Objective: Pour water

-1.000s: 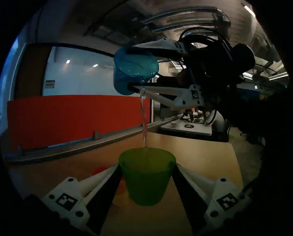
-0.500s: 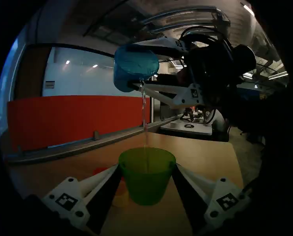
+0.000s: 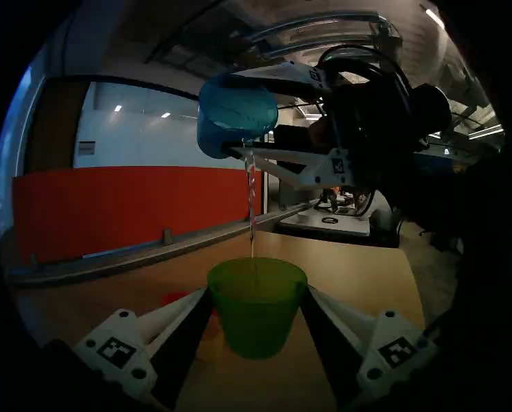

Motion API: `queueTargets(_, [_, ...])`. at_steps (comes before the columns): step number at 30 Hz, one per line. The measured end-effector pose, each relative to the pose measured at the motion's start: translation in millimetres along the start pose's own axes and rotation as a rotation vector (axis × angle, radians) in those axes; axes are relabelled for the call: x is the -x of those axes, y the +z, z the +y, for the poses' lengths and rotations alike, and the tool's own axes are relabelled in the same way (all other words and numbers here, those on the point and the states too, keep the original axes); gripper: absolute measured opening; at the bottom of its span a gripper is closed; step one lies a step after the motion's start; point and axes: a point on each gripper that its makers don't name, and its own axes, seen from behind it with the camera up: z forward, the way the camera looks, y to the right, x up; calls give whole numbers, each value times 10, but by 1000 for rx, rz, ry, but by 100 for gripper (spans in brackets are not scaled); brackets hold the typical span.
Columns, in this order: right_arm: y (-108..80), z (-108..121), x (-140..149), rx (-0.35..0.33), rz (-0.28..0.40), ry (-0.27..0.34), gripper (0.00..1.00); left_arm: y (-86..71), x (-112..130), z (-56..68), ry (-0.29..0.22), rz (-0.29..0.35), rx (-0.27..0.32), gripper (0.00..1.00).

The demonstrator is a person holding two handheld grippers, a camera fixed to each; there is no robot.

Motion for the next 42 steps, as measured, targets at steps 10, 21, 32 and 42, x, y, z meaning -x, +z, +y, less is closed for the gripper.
queueTargets(10, [33, 15, -9, 6, 1, -35, 91, 0, 13, -15, -3, 0, -5, 86])
queueTargets(21, [56, 48, -37, 13, 3, -76, 91, -9, 10, -22, -2, 3, -6, 86])
queueTargets(32, [49, 73, -38, 15, 1, -105, 91, 3, 1, -14, 1, 5, -6, 86])
queueTargets(42, [49, 64, -31, 16, -3, -145, 92, 22, 10, -5, 3, 2, -2, 86])
